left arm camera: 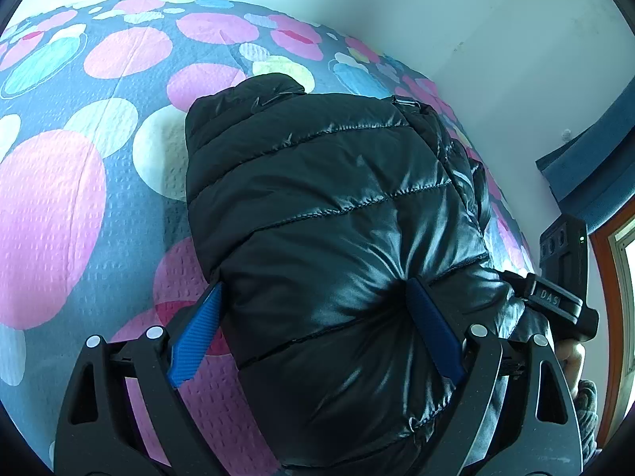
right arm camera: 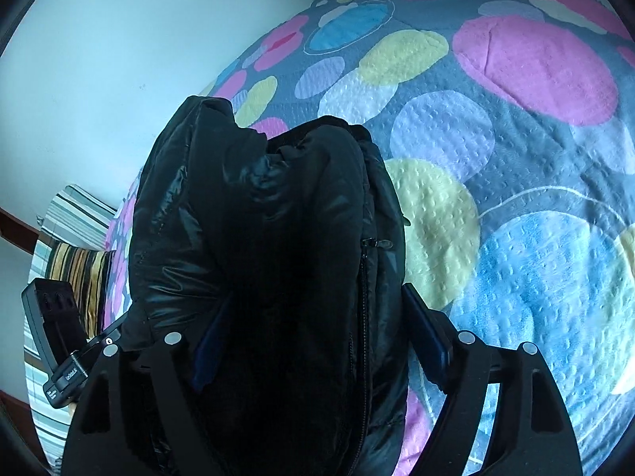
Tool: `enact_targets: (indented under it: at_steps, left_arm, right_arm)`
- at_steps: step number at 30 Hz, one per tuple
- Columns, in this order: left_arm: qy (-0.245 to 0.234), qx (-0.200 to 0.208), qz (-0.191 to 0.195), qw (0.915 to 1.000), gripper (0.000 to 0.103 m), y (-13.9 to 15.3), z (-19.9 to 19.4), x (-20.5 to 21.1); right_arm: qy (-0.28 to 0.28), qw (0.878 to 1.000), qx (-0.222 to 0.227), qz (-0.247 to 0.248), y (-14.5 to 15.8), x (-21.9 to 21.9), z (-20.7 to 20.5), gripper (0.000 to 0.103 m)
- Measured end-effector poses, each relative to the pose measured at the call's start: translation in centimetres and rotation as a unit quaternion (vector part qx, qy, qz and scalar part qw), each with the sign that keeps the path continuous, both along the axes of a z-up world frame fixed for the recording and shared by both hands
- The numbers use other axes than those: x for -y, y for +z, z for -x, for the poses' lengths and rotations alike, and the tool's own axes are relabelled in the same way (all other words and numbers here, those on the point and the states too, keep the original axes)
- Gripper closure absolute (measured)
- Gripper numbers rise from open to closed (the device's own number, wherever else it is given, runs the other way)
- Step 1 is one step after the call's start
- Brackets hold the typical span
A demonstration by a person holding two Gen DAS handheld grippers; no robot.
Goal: Fold large clothes
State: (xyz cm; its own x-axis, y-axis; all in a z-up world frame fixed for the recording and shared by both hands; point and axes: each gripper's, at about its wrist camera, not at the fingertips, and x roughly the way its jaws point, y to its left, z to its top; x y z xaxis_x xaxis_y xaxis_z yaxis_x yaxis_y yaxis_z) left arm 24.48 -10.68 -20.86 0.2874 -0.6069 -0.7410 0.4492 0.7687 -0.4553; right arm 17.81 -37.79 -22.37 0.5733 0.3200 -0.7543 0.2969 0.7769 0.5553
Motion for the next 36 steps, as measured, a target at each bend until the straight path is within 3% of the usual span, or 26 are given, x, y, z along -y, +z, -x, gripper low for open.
enact_targets:
  at_steps: [2,10,15,20,25,29,36]
  left_arm:
    - [-0.001,0.0,0.0,1.0,0.013,0.0,0.0,0.0]
    - [-0.001,0.0,0.001,1.0,0.013,0.0,0.1,0.0]
    - [-0.001,0.001,0.001,1.0,0.013,0.0,0.1,0.0]
    - [0.0,0.005,-0.003,1.0,0.013,0.0,0.2,0.0]
    - [0.002,0.007,-0.007,1.0,0.013,0.0,0.2,0.1]
    - [0.003,0.008,-0.007,0.9999,0.013,0.0,0.2,0.3]
    - [0.0,0.011,-0.007,0.9999,0.013,0.2,0.3,0.3]
  right_arm:
    - [-0.003,1.0,0.002,0.012,0.8,0.2,0.4,0.025]
    - [0.002,0.988,-0.011,0.157,4.4,-1.0,1.5,0.025]
    - [0.01,0.982,-0.015,0.19,5.1,-1.5,2.0,0.025]
    - [0.019,0.985,-0.023,0.171,4.0,-1.7,0.8,0.027]
    - [0.034,0.993,-0.028,0.105,2.1,-0.9,-0.8,0.027]
    - [0.041,0.997,-0.023,0.069,1.1,-0.6,-1.2,0.034]
    - [0.043,0.998,0.003,0.036,0.6,0.6,-0.6,0.034]
